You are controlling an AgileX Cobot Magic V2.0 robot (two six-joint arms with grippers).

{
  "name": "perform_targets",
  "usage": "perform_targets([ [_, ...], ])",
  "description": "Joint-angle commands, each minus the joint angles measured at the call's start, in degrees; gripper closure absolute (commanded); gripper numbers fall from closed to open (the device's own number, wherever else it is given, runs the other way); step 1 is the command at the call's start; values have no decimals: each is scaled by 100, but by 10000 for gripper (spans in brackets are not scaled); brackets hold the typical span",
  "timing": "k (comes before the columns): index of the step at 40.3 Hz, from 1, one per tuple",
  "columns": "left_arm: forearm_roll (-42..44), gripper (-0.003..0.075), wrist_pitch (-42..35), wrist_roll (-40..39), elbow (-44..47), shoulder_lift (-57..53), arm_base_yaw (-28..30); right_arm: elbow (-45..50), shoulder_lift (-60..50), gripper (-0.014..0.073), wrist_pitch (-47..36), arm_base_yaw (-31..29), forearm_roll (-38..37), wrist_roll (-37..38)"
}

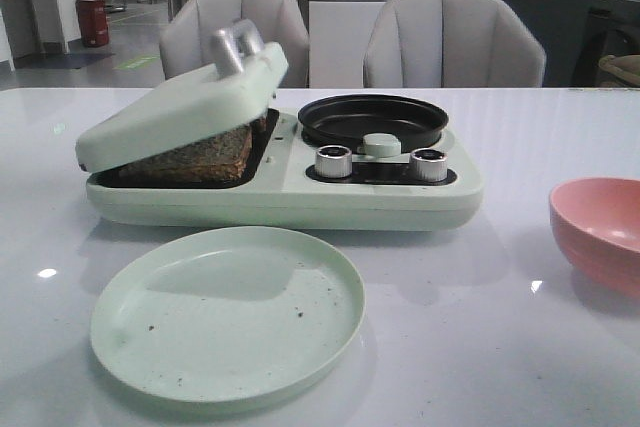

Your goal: Make breakfast with bread and shrimp

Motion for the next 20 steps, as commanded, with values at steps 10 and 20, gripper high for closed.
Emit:
perform_targets([
  [10, 56, 619, -764, 404, 1518, -1820, -993, -143, -20, 75, -371, -32, -6, -8],
  [20, 785, 618, -1099, 272, 2704, -3217, -2146, -143, -20, 75, -371, -32, -6, -8],
])
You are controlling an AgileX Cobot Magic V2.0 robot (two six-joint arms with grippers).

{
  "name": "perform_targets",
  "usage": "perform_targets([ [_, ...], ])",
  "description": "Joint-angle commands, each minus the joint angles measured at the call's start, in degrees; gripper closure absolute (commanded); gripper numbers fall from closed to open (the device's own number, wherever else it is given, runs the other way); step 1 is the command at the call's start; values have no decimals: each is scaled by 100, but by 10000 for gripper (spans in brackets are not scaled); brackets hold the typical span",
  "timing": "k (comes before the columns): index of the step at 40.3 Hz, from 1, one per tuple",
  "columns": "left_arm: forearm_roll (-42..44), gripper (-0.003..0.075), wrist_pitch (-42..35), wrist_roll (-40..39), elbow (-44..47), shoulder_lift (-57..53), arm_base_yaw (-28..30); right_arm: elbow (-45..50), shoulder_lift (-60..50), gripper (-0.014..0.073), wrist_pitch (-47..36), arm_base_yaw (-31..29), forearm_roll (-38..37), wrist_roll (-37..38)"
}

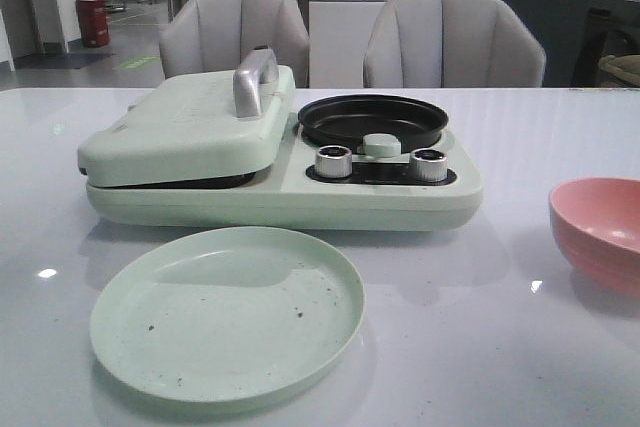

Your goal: Make breakfast with bread and shrimp

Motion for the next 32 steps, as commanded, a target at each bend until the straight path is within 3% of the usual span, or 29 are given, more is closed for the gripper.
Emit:
perform_targets([
  [1, 89, 617, -437, -157, 269, -698, -460, -143, -20, 75, -371, -32, -6, -8],
  [4, 486, 616, -643, -531, 568, -1096, -675, -143, -20, 75, -371, -32, -6, -8],
  [10, 2250, 616, -821, -2264, 1061, -1844, -731, -143, -20, 75, -376, -32, -6, -8],
  [13, 2730, 619, -797, -2748, 1233, -2086, -723, -143, -20, 75, -383, -32, -6, -8],
  [26, 2708, 622, -797, -2760, 1383, -2396, -723, -143, -1, 75, -396, -32, -5, -8],
  [32, 2708, 622, -797, -2760, 1383, -2387, -723, -157, 190, 76, -395, -32, -431, 3],
])
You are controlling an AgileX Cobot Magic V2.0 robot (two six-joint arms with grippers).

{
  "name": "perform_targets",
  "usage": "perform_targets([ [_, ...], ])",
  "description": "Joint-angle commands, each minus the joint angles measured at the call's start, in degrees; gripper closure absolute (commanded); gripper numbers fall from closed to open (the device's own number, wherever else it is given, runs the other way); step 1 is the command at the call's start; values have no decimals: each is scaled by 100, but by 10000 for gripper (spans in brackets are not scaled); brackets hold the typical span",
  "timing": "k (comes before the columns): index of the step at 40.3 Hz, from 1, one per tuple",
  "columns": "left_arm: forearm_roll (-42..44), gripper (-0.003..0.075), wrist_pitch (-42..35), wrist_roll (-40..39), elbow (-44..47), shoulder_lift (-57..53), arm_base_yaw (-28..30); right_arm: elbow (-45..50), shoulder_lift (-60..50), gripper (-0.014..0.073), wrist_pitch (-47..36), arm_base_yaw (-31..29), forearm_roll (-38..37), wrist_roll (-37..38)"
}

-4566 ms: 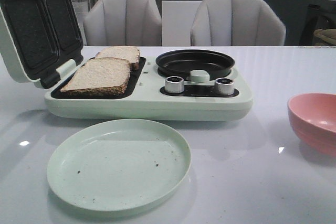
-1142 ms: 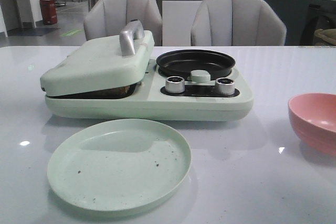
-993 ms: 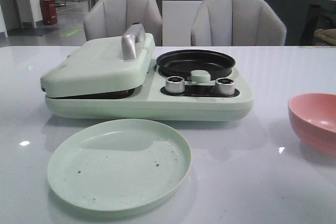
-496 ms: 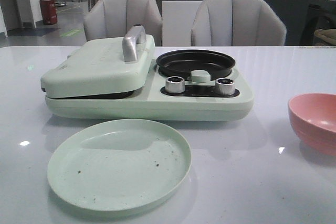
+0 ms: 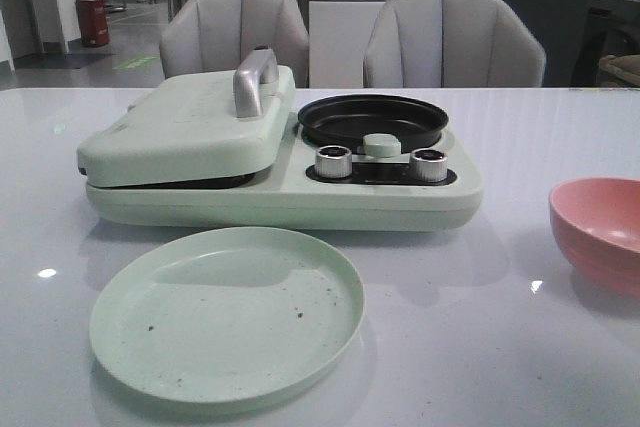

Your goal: Make breakfast with bread and shrimp

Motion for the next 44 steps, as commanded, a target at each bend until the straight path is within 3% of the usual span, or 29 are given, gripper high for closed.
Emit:
perform_targets([
  [1, -72, 622, -391, -69, -160, -17, -26, -160, 178, 76, -392, -42, -373, 47],
  [8, -72, 622, -391, -69, -160, -17, -26, -339, 820, 76, -149, -561, -1059, 386],
  [24, -72, 622, -401, -69, -160, -17, -26, -1139, 2762, 76, 51, -2717, -1118, 328],
  [44, -72, 622, -412, -69, -160, -17, -26, -1992, 5027, 76, -405, -3037, -1101, 123],
])
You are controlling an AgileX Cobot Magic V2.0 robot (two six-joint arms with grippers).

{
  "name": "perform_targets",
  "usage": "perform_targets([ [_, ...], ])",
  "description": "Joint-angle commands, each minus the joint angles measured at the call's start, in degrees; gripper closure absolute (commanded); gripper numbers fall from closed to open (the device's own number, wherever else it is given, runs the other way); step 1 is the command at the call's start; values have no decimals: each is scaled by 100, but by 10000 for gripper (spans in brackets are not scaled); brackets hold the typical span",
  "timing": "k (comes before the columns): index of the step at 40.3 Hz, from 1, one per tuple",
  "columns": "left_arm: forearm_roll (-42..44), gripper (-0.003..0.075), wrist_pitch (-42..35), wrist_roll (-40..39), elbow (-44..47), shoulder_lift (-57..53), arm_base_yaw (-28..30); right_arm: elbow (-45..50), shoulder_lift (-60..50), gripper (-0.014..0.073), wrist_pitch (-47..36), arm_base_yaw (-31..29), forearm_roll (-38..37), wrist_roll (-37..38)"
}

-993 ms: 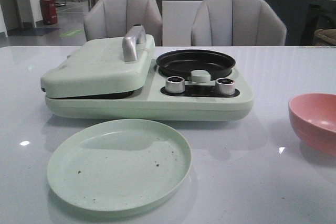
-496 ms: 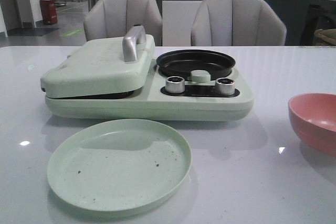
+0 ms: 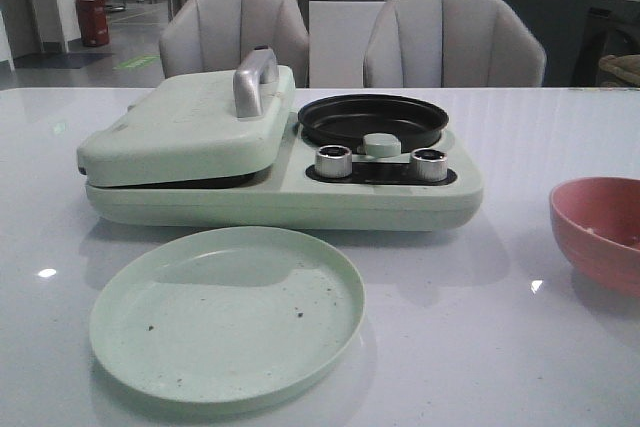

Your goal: Make breakfast with bread and shrimp

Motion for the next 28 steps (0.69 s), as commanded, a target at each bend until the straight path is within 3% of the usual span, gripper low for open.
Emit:
perform_targets([
  [1, -72, 622, -408, -65, -160, -17, -26, -315, 87, 76, -255, -45, -83, -53],
  [12, -72, 622, -408, -65, -160, -17, -26, -613, 591, 92, -399, -45, -76, -53],
  [22, -72, 622, -417, -65, -160, -17, -26, -613, 656, 363, -328, -45, -76, -53],
  [28, -72, 622, -417, -65, -160, -17, -26, -613, 656, 454, -251, -45, -76, -53],
])
